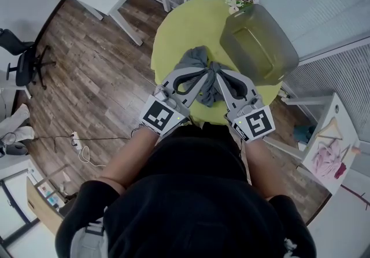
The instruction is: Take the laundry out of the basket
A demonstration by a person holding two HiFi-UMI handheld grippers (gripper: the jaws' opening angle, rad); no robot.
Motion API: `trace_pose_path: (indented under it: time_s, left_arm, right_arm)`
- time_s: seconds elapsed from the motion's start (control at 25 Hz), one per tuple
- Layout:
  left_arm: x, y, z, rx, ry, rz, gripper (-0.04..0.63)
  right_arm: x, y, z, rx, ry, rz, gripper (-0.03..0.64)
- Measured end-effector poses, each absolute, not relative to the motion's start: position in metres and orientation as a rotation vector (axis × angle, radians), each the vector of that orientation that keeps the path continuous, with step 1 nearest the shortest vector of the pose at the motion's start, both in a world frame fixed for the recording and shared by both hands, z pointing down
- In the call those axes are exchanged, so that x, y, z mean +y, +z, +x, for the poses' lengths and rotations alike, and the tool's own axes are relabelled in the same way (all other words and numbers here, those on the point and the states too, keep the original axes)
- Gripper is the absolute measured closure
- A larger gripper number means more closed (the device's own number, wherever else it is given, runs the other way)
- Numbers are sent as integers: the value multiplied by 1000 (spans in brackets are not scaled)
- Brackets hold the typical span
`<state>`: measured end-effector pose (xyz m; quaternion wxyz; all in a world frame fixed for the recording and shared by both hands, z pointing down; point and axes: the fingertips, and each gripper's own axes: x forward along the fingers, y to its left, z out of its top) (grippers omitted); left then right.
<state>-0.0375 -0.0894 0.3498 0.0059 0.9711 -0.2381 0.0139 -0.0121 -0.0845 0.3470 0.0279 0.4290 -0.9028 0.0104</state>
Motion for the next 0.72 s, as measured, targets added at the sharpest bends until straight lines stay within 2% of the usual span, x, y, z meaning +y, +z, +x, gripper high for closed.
trace_pose_path:
  time_s: [0.72]
  left_arm:
    - [-92, 361, -34, -738, 76, 3036, 586]
  right_arm:
    - [-86, 353, -10, -2794, 56, 1319, 595]
